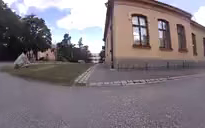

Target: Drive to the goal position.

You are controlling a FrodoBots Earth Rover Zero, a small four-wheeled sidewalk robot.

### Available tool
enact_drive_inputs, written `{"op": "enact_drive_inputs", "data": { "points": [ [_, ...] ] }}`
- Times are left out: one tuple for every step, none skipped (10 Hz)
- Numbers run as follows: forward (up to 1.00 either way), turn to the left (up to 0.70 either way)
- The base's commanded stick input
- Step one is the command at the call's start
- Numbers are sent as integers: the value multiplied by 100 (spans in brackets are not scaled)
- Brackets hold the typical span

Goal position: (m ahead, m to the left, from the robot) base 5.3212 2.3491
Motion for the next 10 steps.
{"op": "enact_drive_inputs", "data": {
  "points": [
    [85,1],
    [85,1],
    [85,1],
    [85,-3],
    [85,-25],
    [85,-18],
    [85,-5],
    [85,1],
    [85,1],
    [85,1]
  ]
}}
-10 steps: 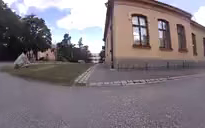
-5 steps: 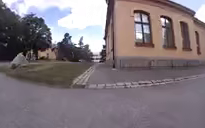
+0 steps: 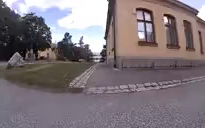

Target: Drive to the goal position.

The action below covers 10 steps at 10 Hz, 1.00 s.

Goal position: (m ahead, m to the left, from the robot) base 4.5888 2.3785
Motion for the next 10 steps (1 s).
{"op": "enact_drive_inputs", "data": {
  "points": [
    [85,1],
    [85,1],
    [85,1],
    [85,1],
    [85,1],
    [85,1],
    [85,1],
    [85,1],
    [85,1],
    [85,1]
  ]
}}
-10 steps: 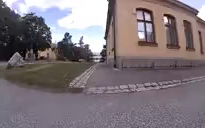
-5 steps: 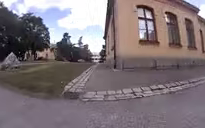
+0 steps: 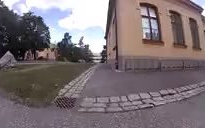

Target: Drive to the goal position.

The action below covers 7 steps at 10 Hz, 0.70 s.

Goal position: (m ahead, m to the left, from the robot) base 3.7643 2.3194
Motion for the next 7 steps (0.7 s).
{"op": "enact_drive_inputs", "data": {
  "points": [
    [85,1],
    [85,1],
    [85,1],
    [85,1],
    [85,1],
    [85,-7],
    [85,-23]
  ]
}}
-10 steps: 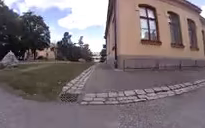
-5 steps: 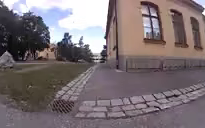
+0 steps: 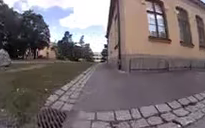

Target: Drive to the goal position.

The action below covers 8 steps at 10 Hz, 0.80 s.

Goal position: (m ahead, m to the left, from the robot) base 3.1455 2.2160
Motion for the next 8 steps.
{"op": "enact_drive_inputs", "data": {
  "points": [
    [85,-33],
    [85,1],
    [85,1],
    [85,1],
    [85,1],
    [85,1],
    [85,1],
    [85,1]
  ]
}}
